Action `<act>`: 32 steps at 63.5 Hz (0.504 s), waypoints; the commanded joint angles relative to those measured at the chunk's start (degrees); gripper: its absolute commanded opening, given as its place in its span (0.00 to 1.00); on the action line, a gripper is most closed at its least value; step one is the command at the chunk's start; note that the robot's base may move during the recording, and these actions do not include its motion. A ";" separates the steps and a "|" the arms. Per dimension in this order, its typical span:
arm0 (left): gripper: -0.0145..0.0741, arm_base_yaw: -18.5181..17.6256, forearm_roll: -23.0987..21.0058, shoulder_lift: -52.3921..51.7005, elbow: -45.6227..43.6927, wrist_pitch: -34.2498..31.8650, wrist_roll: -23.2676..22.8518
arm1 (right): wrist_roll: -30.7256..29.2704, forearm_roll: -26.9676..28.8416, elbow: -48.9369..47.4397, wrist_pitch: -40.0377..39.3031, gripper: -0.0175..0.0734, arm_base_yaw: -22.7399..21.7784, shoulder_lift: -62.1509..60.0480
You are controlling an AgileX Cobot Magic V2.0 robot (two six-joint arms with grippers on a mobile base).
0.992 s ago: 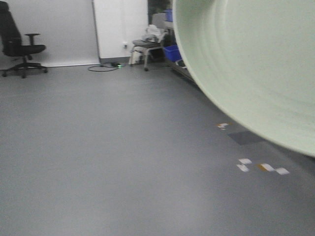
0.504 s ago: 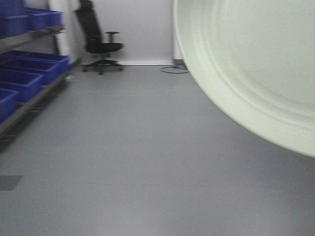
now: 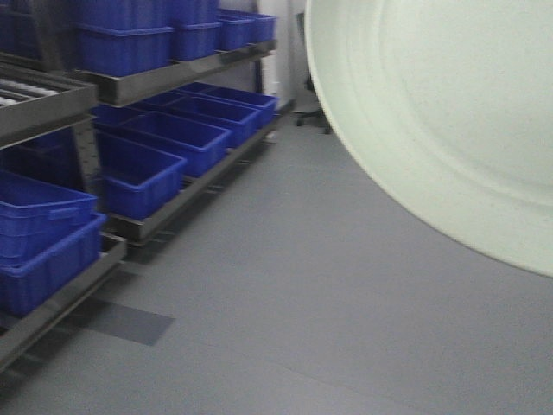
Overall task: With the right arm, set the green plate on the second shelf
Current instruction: 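Drive the base across the floor holding the plate in the right gripper, then approach the shelf of blue bins with the plate held up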
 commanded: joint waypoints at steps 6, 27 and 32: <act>0.31 -0.01 -0.16 -0.99 2.34 -4.72 -0.25 | 0.47 -0.89 -2.12 -3.34 0.23 -0.05 0.64; 0.31 -0.01 -0.16 -0.99 2.34 -4.72 -0.25 | 0.47 -0.89 -2.12 -3.39 0.23 -0.05 0.64; 0.31 -0.01 -0.16 -0.99 2.34 -4.72 -0.25 | 0.47 -0.89 -2.12 -3.39 0.23 -0.05 0.64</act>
